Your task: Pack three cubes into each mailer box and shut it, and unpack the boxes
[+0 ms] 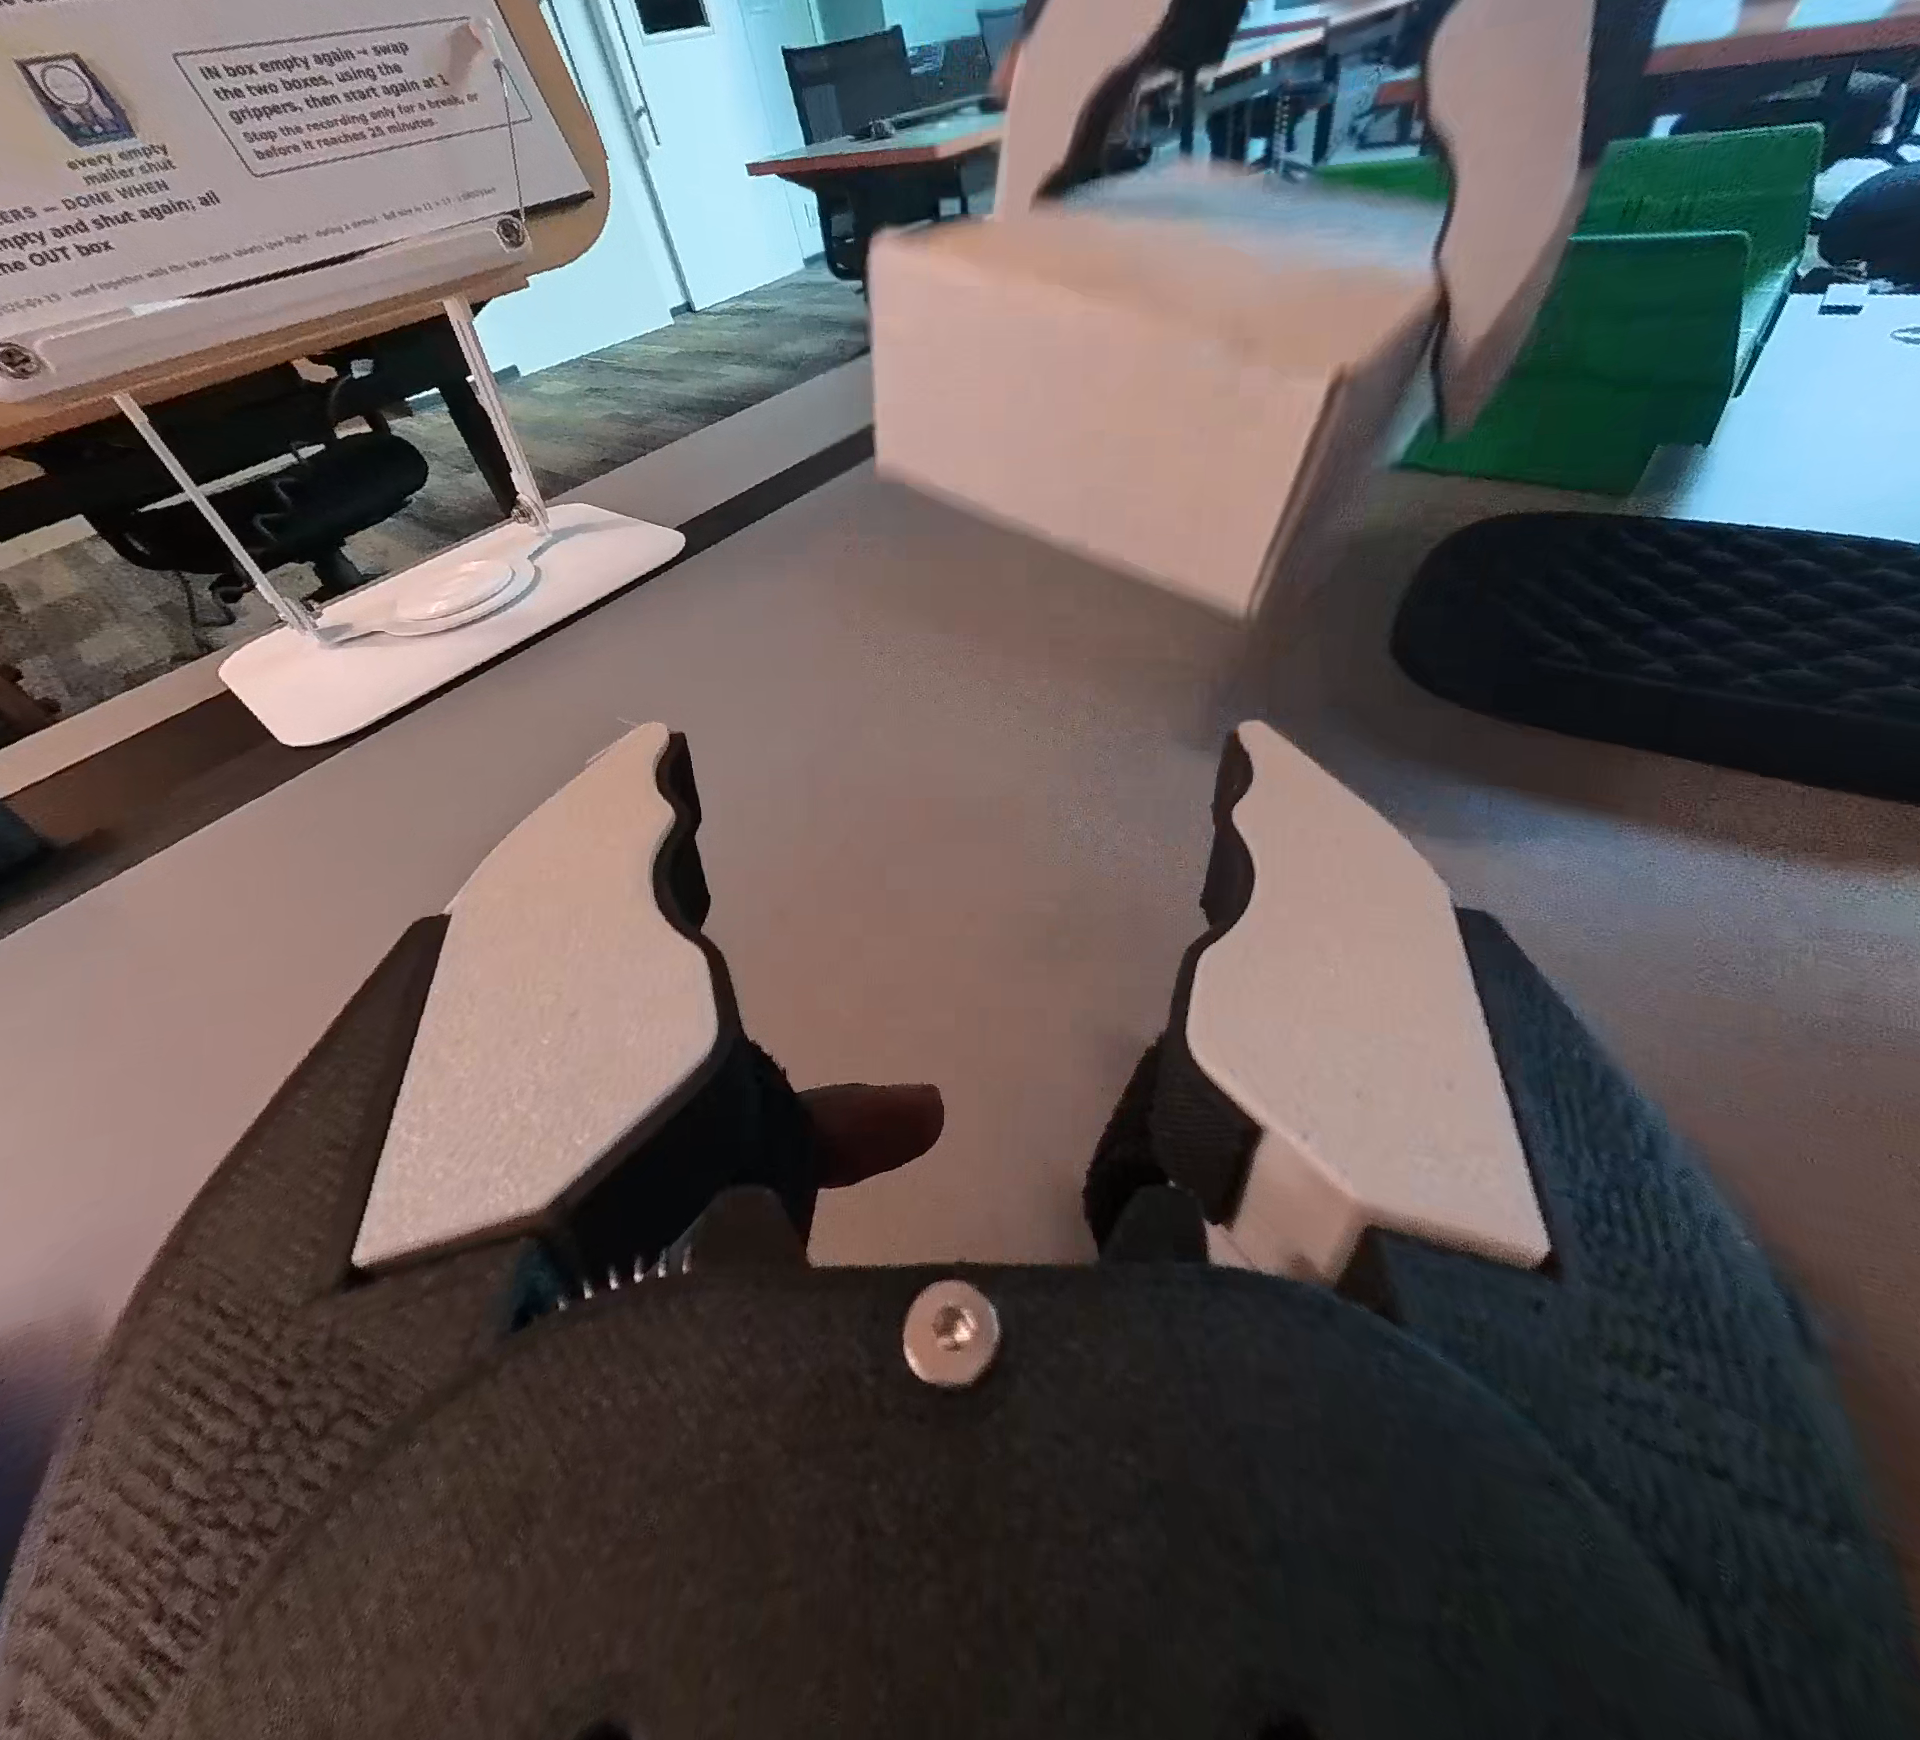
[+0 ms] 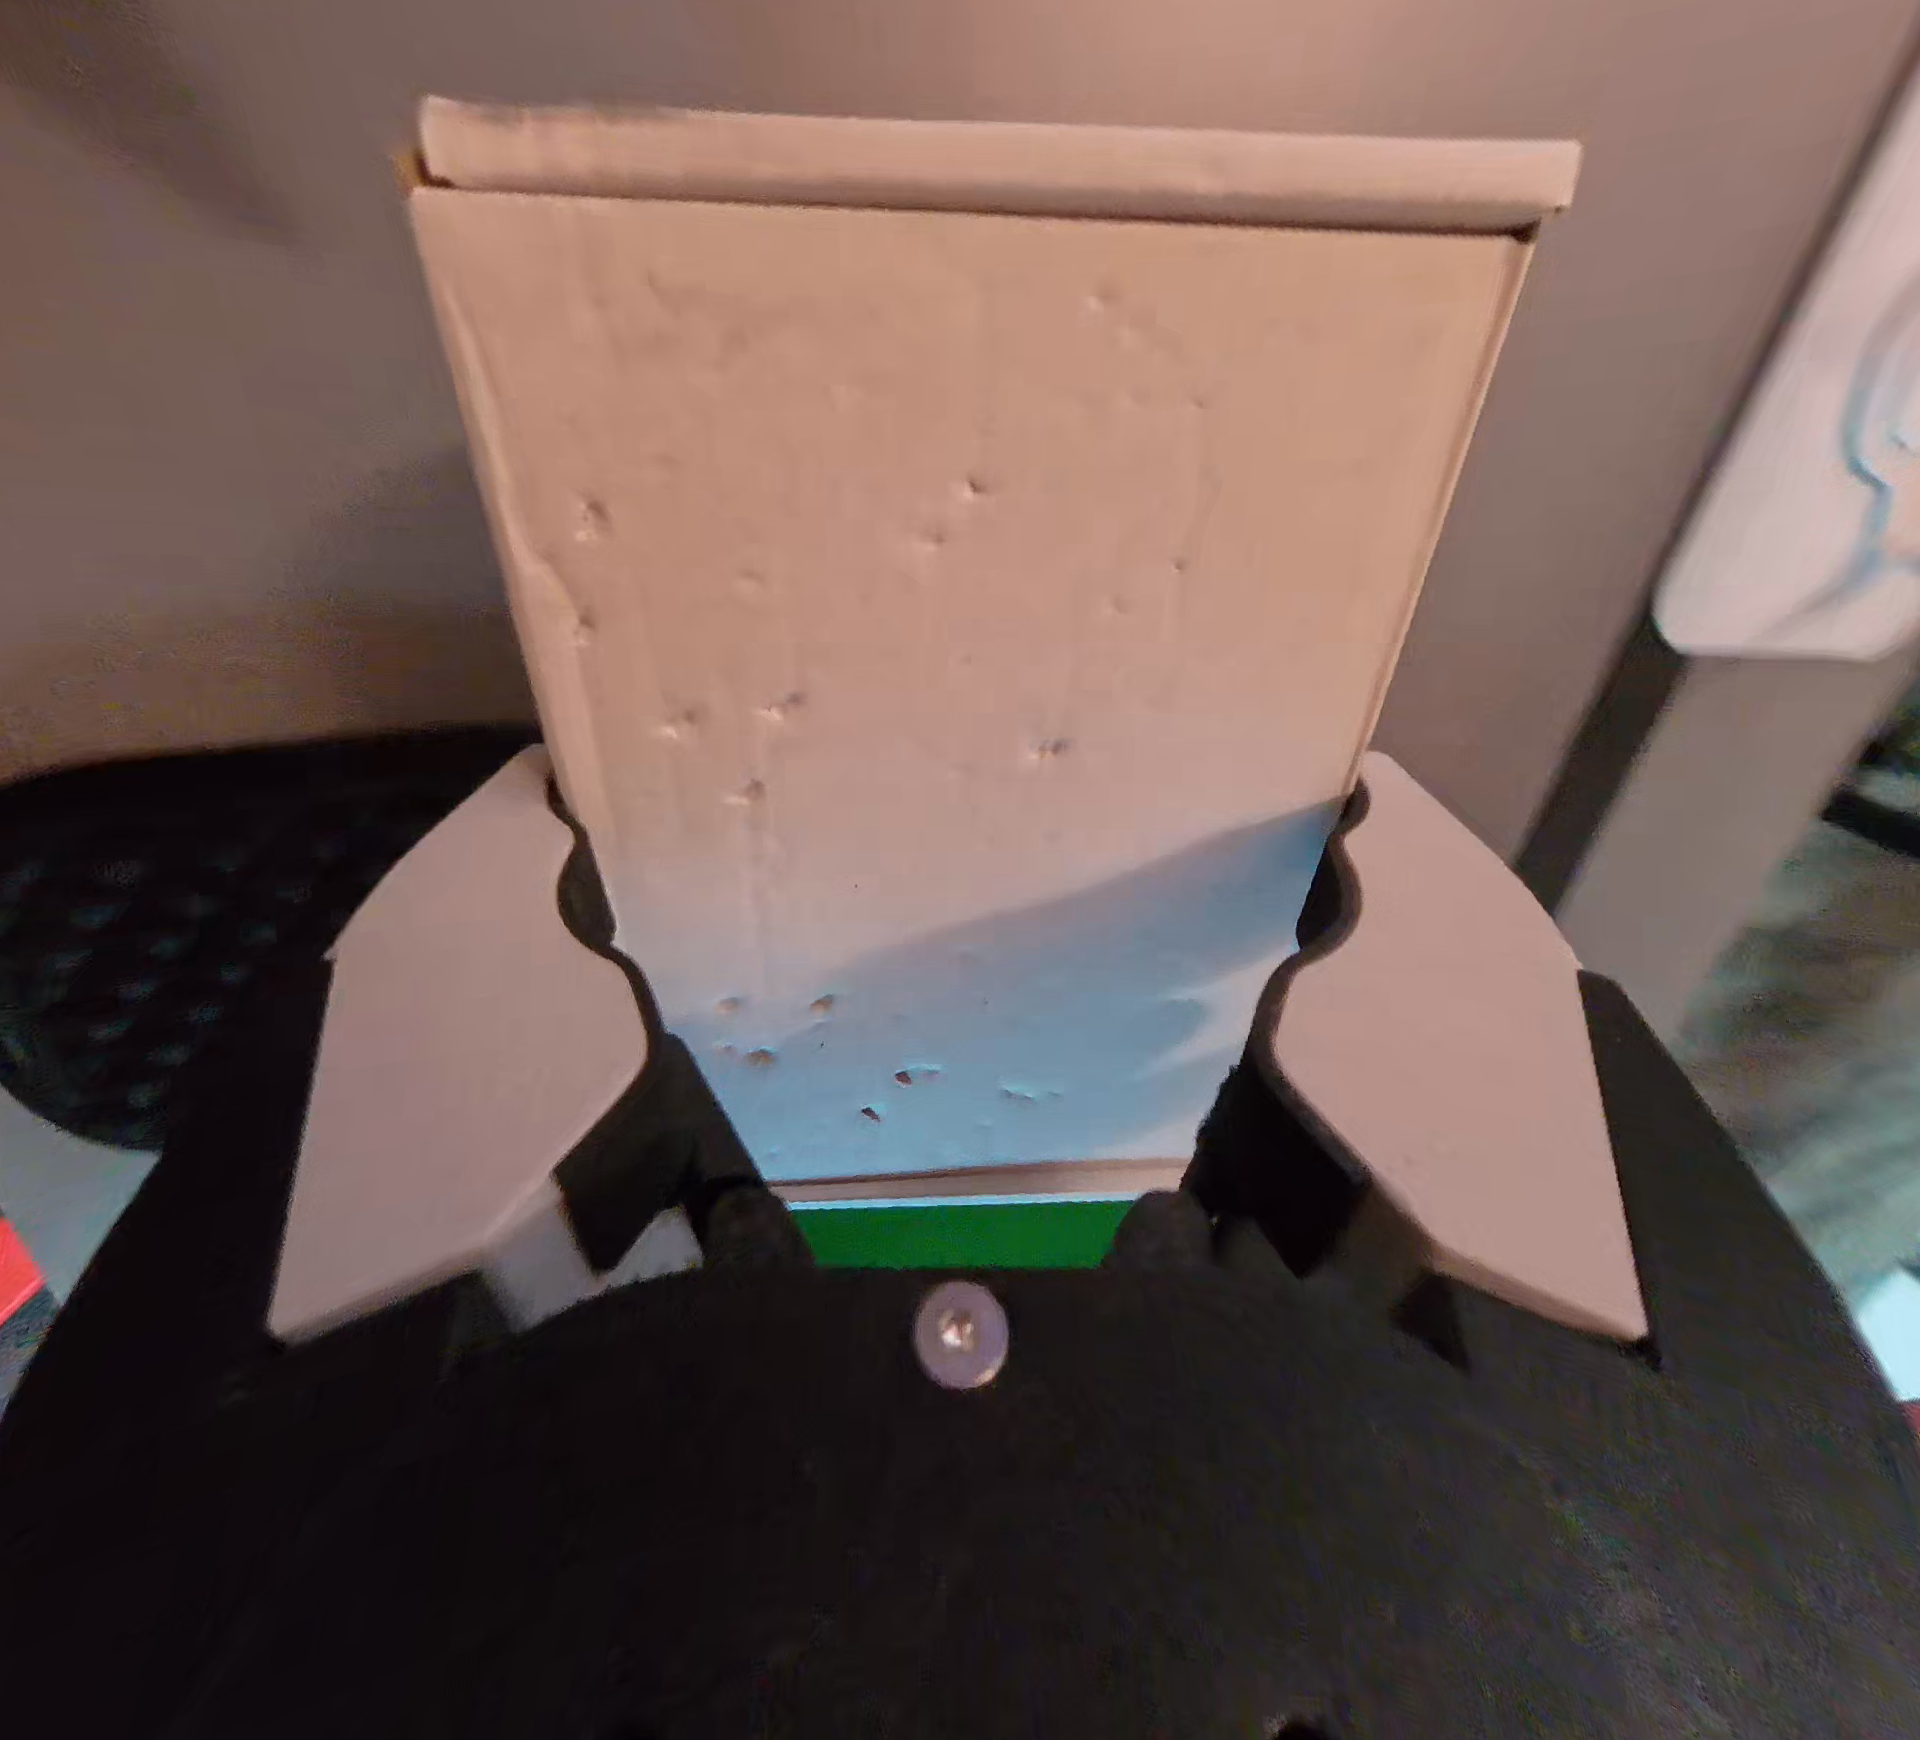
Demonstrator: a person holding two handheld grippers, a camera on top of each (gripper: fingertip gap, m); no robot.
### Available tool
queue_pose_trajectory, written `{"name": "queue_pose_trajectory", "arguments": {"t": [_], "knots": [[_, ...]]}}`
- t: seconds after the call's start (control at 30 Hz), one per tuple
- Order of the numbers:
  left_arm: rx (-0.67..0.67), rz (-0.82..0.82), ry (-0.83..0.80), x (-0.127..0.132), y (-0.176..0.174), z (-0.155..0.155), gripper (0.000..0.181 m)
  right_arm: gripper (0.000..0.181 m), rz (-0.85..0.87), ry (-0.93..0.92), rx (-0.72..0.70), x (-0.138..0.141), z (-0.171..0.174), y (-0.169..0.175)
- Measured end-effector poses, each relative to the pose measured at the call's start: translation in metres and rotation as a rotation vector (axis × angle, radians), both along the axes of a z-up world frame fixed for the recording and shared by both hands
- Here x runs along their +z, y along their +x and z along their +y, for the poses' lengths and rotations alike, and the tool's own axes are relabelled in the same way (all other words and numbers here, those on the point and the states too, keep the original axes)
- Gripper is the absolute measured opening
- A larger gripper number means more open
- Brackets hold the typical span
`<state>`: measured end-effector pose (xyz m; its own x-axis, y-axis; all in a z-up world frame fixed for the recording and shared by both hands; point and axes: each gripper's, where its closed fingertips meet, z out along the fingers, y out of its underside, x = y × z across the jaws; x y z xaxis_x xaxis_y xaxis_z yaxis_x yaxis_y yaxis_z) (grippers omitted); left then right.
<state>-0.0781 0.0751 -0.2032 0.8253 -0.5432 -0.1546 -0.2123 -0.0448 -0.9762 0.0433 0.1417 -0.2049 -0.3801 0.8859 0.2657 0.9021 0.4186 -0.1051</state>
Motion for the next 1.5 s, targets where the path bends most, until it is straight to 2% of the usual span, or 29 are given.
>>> {"name": "queue_pose_trajectory", "arguments": {"t": [0.17, 0.33, 0.47, 0.67, 0.77, 0.9, 1.07, 1.27, 1.5], "knots": [[0.006, 0.005, -0.004, -0.002, -0.001, 0.001, 0.094, 0.132, -0.004, 0.142, -0.133, 0.054, 0.043, 0.077], [0.016, 0.023, -0.012, -0.006, -0.002, 0.003, 0.094, 0.131, -0.059, 0.249, -0.299, 0.078, 0.088, 0.168], [0.029, 0.016, 0.001, -0.004, -0.005, 0.004, 0.093, 0.131, -0.074, 0.262, -0.428, 0.07, 0.114, 0.226], [0.025, 0.022, 0.002, -0.005, -0.005, 0.005, 0.092, 0.131, -0.175, 0.313, -0.489, 0.031, 0.149, 0.29], [0.023, 0.026, 0.002, -0.006, -0.004, 0.005, 0.092, 0.131, -0.236, 0.319, -0.447, 0.005, 0.156, 0.3], [0.02, 0.029, 0.003, -0.006, -0.004, 0.004, 0.092, 0.131, -0.271, 0.32, -0.359, -0.024, 0.161, 0.296], [0.018, 0.033, 0.001, -0.007, -0.004, 0.004, 0.092, 0.131, -0.335, 0.312, -0.297, -0.048, 0.163, 0.296], [0.016, 0.036, 0.0, -0.007, -0.003, 0.004, 0.091, 0.13, -0.384, 0.337, -0.225, -0.061, 0.174, 0.299], [0.014, 0.038, 0.0, -0.007, -0.003, 0.004, 0.091, 0.129, -0.381, 0.36, -0.255, -0.06, 0.182, 0.3]]}}
